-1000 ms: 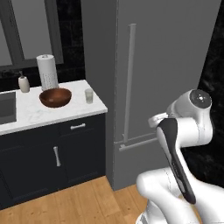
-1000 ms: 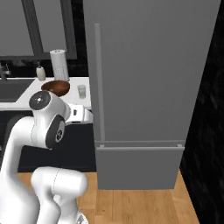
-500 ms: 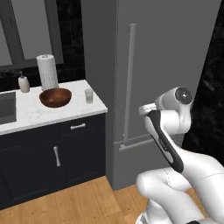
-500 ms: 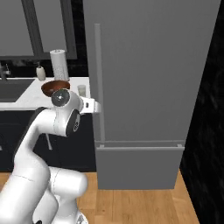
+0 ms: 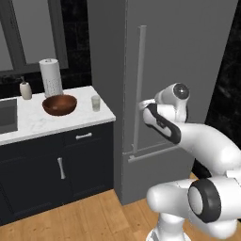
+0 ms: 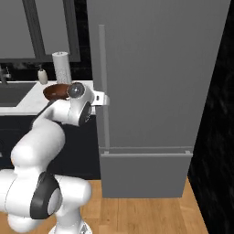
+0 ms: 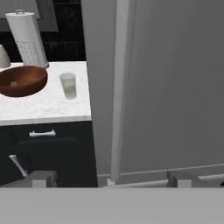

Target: Grab a lemon wedge from the fridge and one ice cube from the ice bowl, and put them in the glass of lemonade.

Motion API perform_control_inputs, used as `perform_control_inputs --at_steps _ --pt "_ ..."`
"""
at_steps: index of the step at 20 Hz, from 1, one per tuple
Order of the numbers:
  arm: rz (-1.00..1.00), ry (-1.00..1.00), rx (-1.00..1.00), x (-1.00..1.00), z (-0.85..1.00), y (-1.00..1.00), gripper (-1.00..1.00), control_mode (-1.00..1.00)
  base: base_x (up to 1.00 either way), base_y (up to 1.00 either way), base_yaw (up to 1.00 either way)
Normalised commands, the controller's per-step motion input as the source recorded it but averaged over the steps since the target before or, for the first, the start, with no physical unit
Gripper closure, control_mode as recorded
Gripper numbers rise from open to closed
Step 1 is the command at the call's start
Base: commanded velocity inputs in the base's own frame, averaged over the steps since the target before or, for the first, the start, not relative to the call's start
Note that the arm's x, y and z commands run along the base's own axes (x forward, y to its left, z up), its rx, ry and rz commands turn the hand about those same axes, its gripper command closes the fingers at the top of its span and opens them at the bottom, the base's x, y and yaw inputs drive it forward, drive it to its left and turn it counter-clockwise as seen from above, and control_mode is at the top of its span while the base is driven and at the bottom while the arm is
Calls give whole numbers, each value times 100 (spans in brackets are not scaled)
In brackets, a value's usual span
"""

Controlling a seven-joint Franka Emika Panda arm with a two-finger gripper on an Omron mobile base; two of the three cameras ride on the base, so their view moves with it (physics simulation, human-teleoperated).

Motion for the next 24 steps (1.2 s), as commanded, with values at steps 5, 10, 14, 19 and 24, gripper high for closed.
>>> perform_control_inputs --at_steps 5,10,14,19,24 --pt "0 0 0 60 1 -6 -100 -100 0 0 0" --pt "0 0 0 53 0 0 -100 -100 0 0 0" --pt "0 0 0 57 0 0 -100 -100 0 0 0" --pt "3 0 3 65 -3 -5 -100 -100 0 0 0" --pt "9 -6 3 47 -13 -7 -100 -100 0 0 0"
